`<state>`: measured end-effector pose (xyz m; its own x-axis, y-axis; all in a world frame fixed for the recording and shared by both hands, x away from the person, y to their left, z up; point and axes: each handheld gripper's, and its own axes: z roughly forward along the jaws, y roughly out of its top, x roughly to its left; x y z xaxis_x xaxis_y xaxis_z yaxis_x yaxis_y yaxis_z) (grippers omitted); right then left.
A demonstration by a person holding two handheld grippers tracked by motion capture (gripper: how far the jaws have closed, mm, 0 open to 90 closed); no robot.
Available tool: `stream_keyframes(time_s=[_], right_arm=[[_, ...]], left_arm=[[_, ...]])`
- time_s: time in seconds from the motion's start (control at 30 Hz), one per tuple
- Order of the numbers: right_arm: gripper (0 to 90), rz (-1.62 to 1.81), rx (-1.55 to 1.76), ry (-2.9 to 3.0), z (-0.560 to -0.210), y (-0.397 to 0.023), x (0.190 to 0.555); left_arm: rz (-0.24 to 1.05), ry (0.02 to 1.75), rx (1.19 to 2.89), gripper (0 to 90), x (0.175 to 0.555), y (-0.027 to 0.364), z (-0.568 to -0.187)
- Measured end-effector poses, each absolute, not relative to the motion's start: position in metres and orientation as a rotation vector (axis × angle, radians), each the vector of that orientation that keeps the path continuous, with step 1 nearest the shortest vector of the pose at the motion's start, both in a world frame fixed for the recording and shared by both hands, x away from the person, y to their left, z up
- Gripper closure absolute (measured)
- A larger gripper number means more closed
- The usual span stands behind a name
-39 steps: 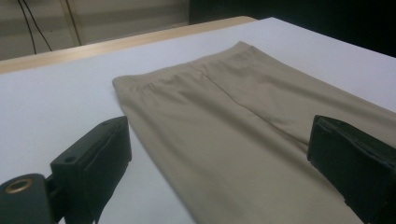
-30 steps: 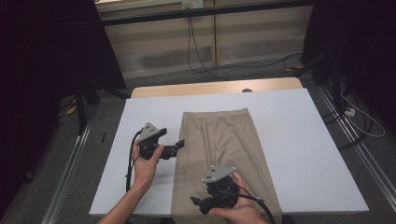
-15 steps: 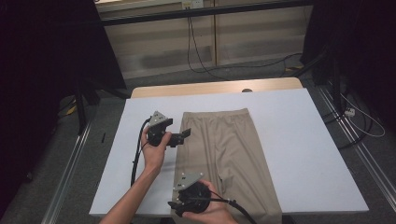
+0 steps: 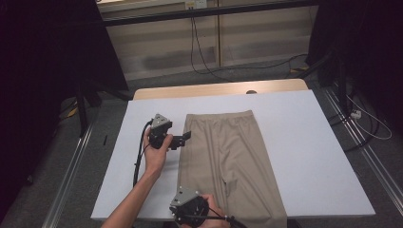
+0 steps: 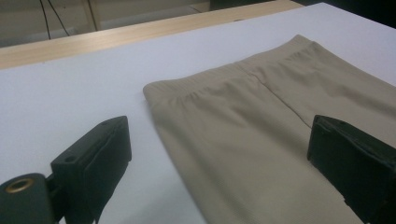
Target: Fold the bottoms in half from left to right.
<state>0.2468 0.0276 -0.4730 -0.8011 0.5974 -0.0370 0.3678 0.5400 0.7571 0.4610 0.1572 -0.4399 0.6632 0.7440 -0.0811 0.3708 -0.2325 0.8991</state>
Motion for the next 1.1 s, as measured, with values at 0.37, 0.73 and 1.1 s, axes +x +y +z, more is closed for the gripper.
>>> stream_keyframes(time_s=[0.37, 0.73, 1.1], right_arm=[[90.0, 1.089, 0.837, 2.489, -0.47, 0.028, 0.243], [90.0, 1.099, 0.84, 2.512, -0.468, 0.024, 0.244], [90.0, 1.13, 0.863, 2.519, -0.468, 0.022, 0.245]], left_arm=[[0.434, 1.01, 1.873, 12.2, 0.5, 0.15, -0.442], [0.404, 1.12, 1.969, 46.7, 0.55, 0.133, -0.456], [0.409, 1.107, 2.002, 58.4, 0.556, 0.13, -0.462]])
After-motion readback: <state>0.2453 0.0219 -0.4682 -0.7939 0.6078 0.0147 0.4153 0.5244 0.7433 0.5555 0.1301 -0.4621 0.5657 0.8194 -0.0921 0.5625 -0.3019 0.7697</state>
